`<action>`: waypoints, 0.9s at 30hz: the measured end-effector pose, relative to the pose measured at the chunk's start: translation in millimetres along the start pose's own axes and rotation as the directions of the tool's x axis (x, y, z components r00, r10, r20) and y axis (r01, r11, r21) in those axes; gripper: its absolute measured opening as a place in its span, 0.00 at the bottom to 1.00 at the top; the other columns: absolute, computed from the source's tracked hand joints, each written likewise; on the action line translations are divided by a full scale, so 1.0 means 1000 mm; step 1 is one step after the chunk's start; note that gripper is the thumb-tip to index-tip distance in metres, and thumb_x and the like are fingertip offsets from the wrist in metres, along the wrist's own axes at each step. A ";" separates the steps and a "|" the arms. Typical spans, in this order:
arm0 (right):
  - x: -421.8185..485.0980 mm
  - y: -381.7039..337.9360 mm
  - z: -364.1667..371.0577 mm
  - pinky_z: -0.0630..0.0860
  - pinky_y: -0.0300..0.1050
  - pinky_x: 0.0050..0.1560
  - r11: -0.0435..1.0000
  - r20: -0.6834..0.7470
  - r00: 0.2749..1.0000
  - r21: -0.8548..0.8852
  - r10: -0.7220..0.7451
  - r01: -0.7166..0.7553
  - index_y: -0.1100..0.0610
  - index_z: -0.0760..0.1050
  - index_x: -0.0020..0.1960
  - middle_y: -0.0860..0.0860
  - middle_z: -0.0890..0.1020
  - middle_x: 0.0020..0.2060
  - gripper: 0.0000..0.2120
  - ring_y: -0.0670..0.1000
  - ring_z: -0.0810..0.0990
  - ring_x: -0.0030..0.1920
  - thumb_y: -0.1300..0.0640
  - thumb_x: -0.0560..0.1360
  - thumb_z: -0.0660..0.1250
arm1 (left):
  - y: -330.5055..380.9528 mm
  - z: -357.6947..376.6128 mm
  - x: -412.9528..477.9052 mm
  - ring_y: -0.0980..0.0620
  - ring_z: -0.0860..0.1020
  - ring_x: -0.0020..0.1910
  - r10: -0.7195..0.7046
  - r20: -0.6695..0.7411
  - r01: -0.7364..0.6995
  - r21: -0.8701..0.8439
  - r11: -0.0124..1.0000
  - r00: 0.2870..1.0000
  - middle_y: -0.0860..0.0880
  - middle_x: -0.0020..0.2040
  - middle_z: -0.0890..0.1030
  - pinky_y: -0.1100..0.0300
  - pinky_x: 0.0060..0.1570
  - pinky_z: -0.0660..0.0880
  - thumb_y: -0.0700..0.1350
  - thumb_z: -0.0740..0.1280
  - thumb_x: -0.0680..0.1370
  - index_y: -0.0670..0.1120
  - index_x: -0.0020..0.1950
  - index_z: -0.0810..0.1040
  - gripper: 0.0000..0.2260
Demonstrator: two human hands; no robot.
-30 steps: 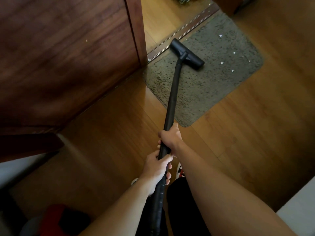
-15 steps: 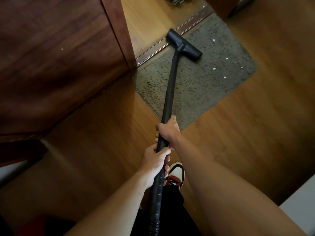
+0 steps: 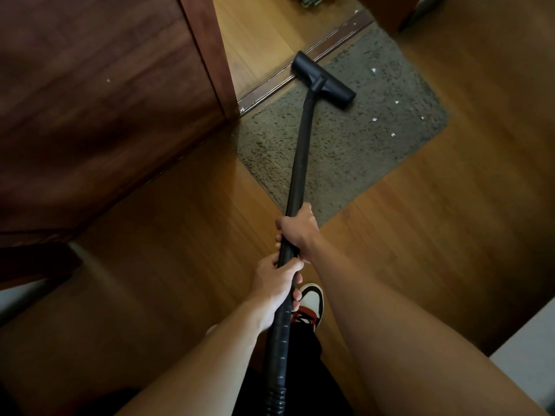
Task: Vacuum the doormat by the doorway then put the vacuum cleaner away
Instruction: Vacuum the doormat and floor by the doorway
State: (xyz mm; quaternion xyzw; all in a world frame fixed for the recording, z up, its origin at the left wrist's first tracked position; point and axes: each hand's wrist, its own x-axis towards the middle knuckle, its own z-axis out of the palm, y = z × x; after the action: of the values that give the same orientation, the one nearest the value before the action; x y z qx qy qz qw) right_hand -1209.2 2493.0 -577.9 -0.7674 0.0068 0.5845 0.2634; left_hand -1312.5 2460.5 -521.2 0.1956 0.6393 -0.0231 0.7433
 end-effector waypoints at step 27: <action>-0.060 0.053 0.060 0.79 0.49 0.34 0.997 0.032 0.999 0.077 0.028 -0.031 0.53 0.61 0.62 0.59 0.77 0.38 0.20 0.53 0.76 0.29 0.66 0.77 0.65 | -0.045 -0.069 -0.056 0.50 0.71 0.23 -0.018 -0.012 0.019 0.036 0.999 1.000 0.45 0.35 0.76 0.60 0.26 0.69 0.42 0.70 0.78 0.39 0.52 0.80 0.07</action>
State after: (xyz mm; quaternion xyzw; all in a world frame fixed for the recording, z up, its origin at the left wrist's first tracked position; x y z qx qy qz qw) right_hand -1298.9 2454.1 -555.2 -0.7473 0.0368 0.5995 0.2842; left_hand -1400.5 2429.1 -486.1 0.2033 0.6450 -0.0406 0.7355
